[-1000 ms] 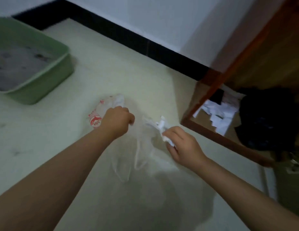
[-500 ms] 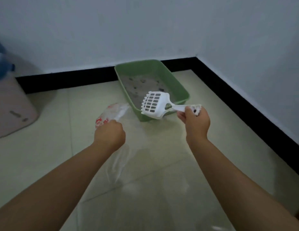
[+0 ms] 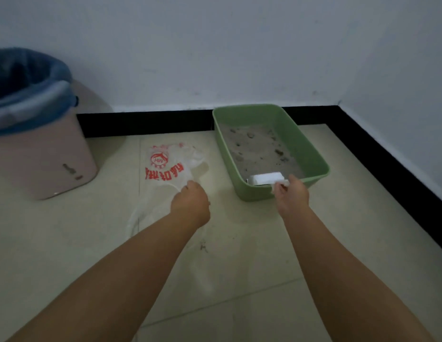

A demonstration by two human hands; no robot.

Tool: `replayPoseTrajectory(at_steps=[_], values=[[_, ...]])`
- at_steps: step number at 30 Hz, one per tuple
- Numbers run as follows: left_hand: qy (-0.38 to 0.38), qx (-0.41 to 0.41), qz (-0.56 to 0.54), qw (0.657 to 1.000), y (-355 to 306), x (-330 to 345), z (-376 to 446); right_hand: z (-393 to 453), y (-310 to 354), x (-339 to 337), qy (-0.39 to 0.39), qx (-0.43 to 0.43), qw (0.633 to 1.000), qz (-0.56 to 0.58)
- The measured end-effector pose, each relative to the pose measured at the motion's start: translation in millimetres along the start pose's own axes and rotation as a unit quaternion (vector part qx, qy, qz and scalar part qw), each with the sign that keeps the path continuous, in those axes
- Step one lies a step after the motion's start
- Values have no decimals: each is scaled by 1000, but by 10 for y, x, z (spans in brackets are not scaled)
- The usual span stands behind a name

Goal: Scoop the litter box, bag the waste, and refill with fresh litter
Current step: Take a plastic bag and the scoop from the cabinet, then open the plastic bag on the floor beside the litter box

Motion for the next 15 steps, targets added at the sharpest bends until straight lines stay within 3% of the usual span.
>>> replayPoseTrajectory(at_steps=[4, 7, 8, 9, 11, 12, 13, 15], values=[[41, 34, 5, 999, 2, 148, 50, 106, -169, 10, 41, 84, 973, -211], [13, 55, 62, 996, -178, 193, -3, -11, 9, -174, 28, 46, 934, -352], [0, 71, 87, 994, -324, 218, -53, -76, 115, -245, 32, 18, 905, -424], [-9, 95, 116, 989, -504, 250, -121, -180, 222, -333, 30, -2, 845, -534], [-28, 156, 176, 972, -927, 333, -285, -427, 422, -527, 18, -41, 664, -746], [-42, 192, 201, 960, -1160, 373, -375, -543, 507, -666, 14, -56, 592, -804], [-55, 229, 220, 947, -1418, 419, -475, -662, 610, -864, 1, -64, 542, -838], [-66, 298, 251, 918, -1962, 590, -730, -941, 828, -1358, -36, -56, 489, -870]])
Point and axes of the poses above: each hand's wrist, its own z-axis towards the middle knuckle, its own x-axis out of the palm, y = z × x, the point moved 10 cm from there along z, towards the middle knuckle, and after that the axes turned 12 degrees about y, right-handed, at the moved point
